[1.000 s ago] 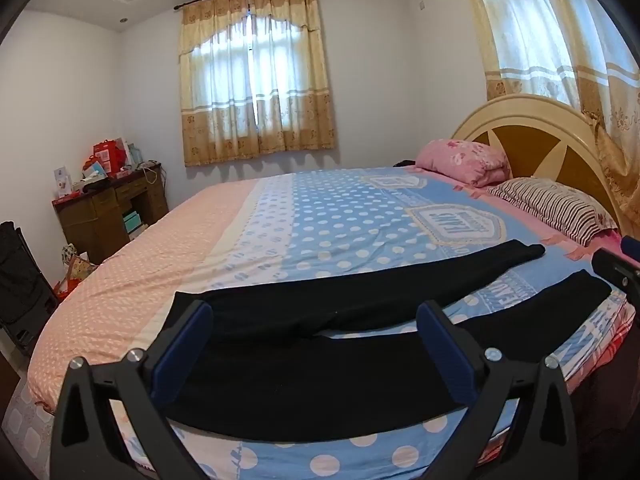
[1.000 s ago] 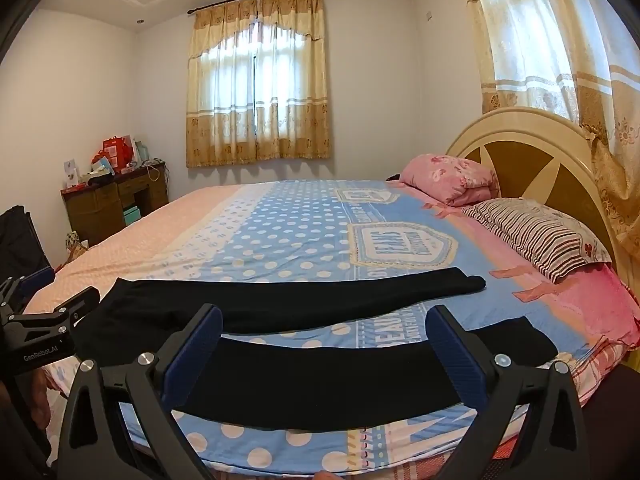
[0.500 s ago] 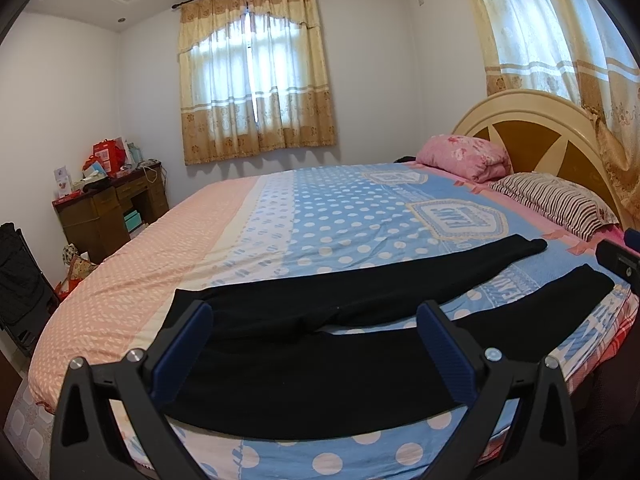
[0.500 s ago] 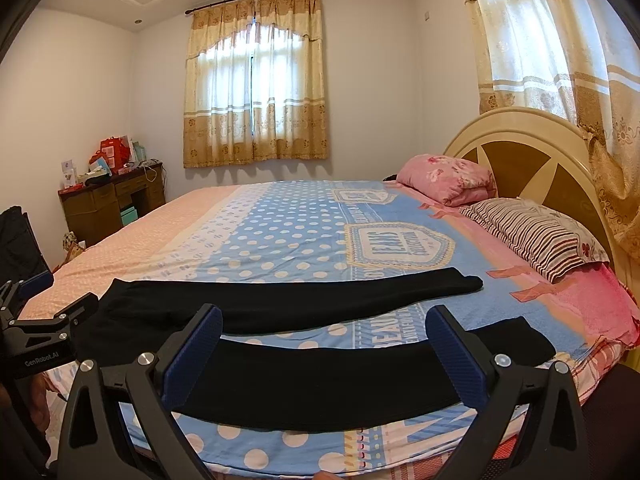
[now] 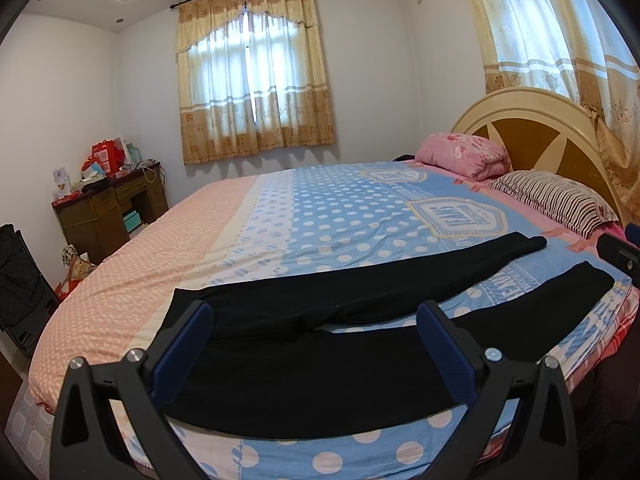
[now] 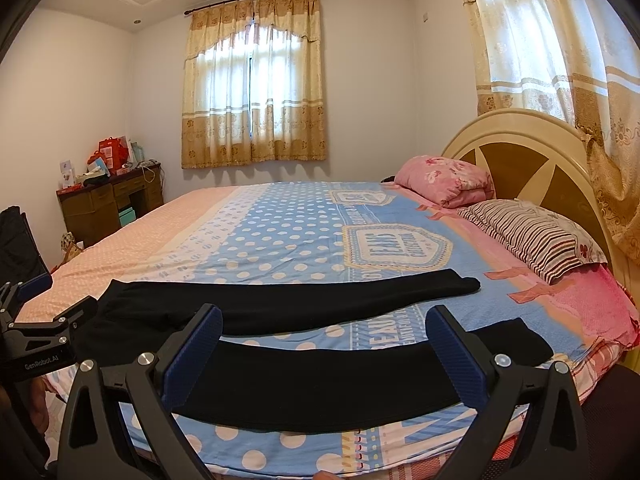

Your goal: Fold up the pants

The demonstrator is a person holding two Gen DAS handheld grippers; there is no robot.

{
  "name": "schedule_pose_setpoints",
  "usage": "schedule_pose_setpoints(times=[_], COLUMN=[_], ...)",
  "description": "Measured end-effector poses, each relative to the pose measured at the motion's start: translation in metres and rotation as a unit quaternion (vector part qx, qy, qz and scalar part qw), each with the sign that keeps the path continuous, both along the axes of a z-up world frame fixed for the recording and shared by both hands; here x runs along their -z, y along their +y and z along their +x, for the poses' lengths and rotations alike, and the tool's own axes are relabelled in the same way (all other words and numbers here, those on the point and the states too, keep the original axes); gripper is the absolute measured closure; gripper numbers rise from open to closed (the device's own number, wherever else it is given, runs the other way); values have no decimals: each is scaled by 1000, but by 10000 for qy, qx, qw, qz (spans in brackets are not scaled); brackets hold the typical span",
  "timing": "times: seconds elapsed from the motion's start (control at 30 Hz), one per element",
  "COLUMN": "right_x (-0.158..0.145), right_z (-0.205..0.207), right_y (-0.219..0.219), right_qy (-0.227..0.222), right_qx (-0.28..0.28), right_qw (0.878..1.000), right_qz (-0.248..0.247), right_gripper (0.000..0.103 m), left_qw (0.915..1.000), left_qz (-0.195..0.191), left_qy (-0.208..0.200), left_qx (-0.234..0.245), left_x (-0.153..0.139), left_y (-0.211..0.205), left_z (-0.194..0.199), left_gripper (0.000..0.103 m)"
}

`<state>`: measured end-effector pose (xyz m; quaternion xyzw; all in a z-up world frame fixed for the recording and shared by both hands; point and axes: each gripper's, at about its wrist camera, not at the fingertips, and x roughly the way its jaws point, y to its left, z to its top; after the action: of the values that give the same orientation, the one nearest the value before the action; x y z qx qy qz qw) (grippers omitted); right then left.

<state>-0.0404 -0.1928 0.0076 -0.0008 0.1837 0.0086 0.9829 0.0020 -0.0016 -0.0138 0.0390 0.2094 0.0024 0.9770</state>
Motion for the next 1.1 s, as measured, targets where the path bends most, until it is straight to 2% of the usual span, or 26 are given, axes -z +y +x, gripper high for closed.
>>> schedule_pose_setpoints(times=[1.1], right_x=[2], right_z=[0], right_y=[-1], right_qy=[51], right_qx=[12], right_qw=[10000], right_qz=[-29], right_gripper=[1], left_qw=[10000], left_qz=[-9], left_qy=[8], left_qx=[-17], left_x=[0], left_y=[-1], left_z=[-1], left_gripper=[0])
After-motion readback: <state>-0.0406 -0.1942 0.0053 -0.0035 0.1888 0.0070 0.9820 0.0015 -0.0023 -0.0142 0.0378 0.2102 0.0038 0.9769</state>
